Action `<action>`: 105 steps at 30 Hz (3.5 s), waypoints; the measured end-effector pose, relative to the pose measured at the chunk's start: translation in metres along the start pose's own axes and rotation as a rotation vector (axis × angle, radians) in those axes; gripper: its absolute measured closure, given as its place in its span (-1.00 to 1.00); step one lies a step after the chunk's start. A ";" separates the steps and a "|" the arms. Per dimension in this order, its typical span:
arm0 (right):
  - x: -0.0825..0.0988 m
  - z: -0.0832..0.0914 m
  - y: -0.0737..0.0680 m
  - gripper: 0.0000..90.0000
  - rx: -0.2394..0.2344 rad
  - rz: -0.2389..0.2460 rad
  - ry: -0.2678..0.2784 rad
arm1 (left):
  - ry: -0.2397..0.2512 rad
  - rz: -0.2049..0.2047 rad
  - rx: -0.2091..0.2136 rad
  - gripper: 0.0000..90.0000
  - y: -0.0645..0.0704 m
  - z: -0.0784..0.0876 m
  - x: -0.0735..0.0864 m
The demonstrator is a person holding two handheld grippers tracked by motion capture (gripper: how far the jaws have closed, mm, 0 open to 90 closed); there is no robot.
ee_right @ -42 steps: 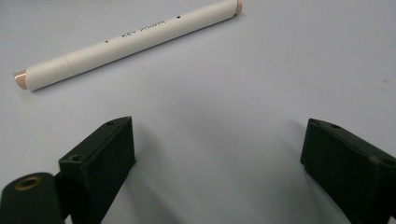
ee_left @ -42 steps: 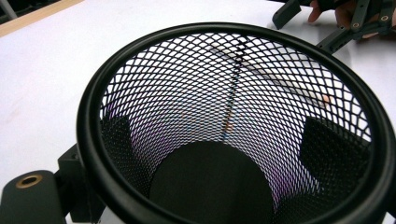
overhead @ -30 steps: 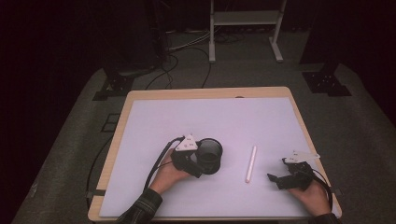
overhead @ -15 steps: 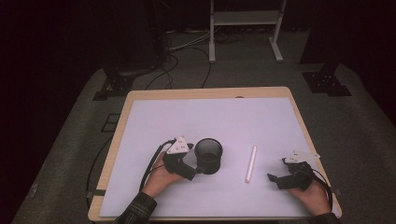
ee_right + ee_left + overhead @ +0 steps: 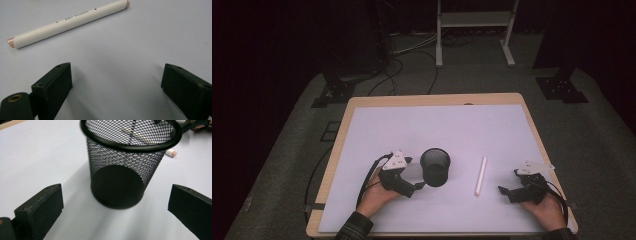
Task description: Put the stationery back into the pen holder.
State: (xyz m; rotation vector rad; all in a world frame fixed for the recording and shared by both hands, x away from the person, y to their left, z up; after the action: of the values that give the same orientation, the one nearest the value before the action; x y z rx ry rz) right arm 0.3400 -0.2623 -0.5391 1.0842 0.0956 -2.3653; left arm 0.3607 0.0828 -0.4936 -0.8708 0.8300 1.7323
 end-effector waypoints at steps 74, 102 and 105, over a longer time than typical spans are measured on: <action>-0.051 0.001 -0.007 -0.79 -0.014 -0.062 -0.047 | -0.198 0.143 -0.177 -1.00 -0.006 0.068 0.091; -0.089 -0.033 -0.012 -0.50 0.041 -0.058 -0.083 | -0.199 0.142 -0.176 -1.00 -0.006 0.069 0.091; -0.088 -0.035 -0.013 -0.38 0.040 -0.063 -0.092 | -0.199 0.143 -0.177 -1.00 -0.006 0.069 0.091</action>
State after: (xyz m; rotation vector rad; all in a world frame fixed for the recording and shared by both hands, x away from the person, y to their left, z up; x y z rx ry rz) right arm 0.4052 -0.2034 -0.5012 1.0020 0.0501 -2.4796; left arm 0.3314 0.1841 -0.5369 -0.7535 0.6262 2.0056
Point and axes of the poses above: each handheld gripper's, and its own axes: z roughly backward along the jaws, x roughly out of its underside, y roughly to its right, the point moved 8 cm from there along -z, roughly forward along the jaws, and after that the axes turned 13 degrees about x, right-handed, at the moved point
